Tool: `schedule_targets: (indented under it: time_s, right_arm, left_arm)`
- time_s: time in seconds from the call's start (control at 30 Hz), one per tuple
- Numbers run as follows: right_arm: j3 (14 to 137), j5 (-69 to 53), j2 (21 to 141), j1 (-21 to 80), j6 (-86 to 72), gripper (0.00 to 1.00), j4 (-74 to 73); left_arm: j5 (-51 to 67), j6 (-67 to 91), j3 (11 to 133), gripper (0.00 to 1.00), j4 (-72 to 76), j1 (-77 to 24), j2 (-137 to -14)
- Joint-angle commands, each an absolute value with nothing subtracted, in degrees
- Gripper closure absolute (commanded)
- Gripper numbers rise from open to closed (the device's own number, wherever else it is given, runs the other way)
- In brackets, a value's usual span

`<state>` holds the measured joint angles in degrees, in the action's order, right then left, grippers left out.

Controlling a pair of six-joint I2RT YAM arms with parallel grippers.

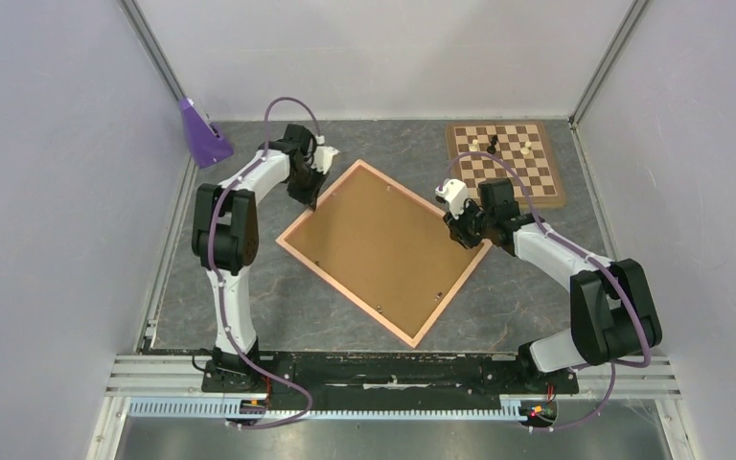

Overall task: Put the photo into the frame
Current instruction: Adjust the photo frame at the center of the board.

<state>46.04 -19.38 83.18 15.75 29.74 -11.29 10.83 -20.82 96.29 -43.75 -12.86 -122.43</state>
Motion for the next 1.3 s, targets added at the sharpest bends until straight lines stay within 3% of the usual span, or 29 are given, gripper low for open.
schedule_targets:
  time_s: [0.0,0.23,0.63,1.27]
  right_arm:
    - [46.05,-18.79,81.24,15.56,28.81,0.70,-10.31]
    - [46.22,-18.24,81.65,15.56,28.14,0.54,-10.27]
    - [49.12,-21.92,85.24,20.54,29.39,0.42,-11.07]
    - [50.42,-21.82,87.49,22.07,28.79,0.42,-10.72]
  left_arm:
    - [5.36,-15.75,90.87,0.98,-45.32,-7.76,-116.99]
    - [8.15,-10.12,81.18,0.98,-42.34,-0.36,-109.81]
    - [13.98,-2.92,71.60,0.98,-38.83,6.37,-103.73]
    - [20.54,1.28,57.59,0.98,-35.93,6.68,-96.37]
